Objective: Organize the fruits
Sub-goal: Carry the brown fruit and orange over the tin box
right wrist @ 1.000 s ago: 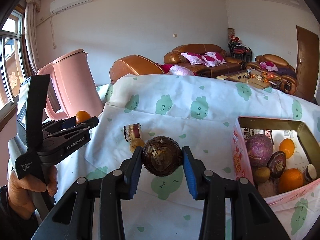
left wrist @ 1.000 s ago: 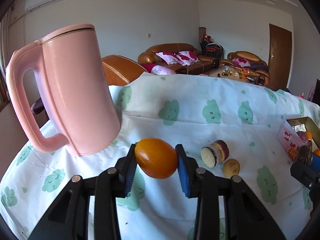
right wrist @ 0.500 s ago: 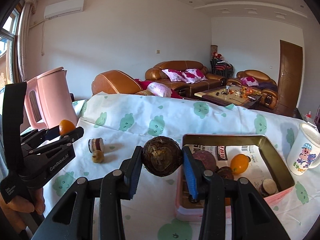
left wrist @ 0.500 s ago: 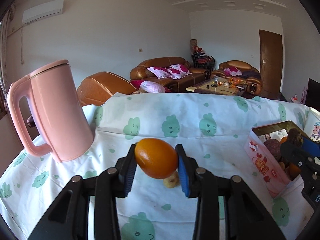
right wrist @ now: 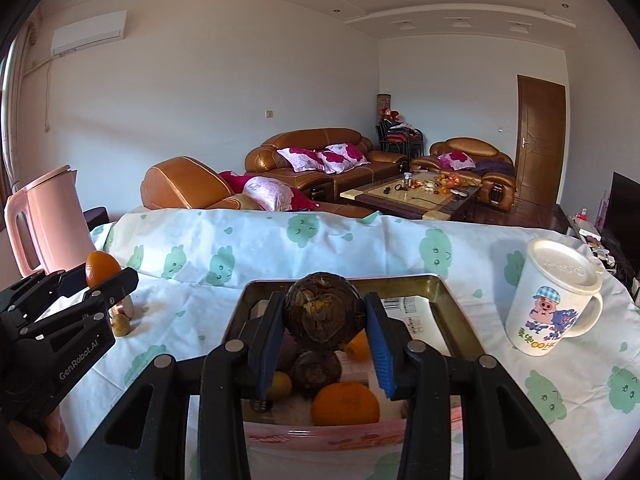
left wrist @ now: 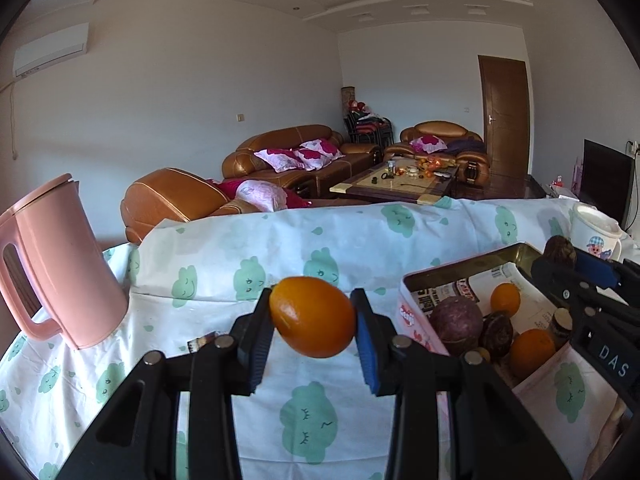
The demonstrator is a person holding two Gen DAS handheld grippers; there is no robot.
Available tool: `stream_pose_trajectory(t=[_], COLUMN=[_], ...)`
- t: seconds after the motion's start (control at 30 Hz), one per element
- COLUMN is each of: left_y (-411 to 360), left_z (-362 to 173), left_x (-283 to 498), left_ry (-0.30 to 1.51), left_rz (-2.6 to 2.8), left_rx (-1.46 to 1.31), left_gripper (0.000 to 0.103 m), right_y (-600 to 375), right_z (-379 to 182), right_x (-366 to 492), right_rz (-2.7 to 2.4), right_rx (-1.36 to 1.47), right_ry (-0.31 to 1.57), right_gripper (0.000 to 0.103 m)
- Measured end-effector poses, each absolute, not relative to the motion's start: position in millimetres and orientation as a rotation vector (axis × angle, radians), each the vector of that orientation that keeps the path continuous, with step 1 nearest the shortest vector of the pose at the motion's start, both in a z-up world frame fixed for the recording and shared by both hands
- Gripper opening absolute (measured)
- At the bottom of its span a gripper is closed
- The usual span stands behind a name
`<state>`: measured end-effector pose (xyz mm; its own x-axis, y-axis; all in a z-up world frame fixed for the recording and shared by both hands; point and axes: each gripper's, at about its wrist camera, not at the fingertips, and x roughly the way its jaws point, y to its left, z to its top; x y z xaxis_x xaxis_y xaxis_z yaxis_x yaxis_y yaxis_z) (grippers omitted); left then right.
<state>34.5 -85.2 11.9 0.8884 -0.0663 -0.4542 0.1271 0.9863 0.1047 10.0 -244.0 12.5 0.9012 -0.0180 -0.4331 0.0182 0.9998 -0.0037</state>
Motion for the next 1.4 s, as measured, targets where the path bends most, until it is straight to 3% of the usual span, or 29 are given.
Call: stream_pose_trajectory(t=[0.7, 1.07, 1.4], left_y=[-206, -218, -215], left_z=[-1, -22, -18], left_x=[60, 80, 73], left_ry=[0.549, 0.641, 0.614], left_rz=[-0.294, -0.29, -0.285], left_rx=[0.142, 0.155, 0.174], left_gripper=[0.039, 0.039, 0.04], right_y=[-336, -329, -332], right_z=[7, -10, -14], right_x=[33, 52, 54], right_rz=[-0.224, -0.146, -0.047], right_rx=[-0.022, -0.065, -0.028], right_ry=[0.471, 0.569, 0.598], right_gripper=[0.042, 0.042, 0.042])
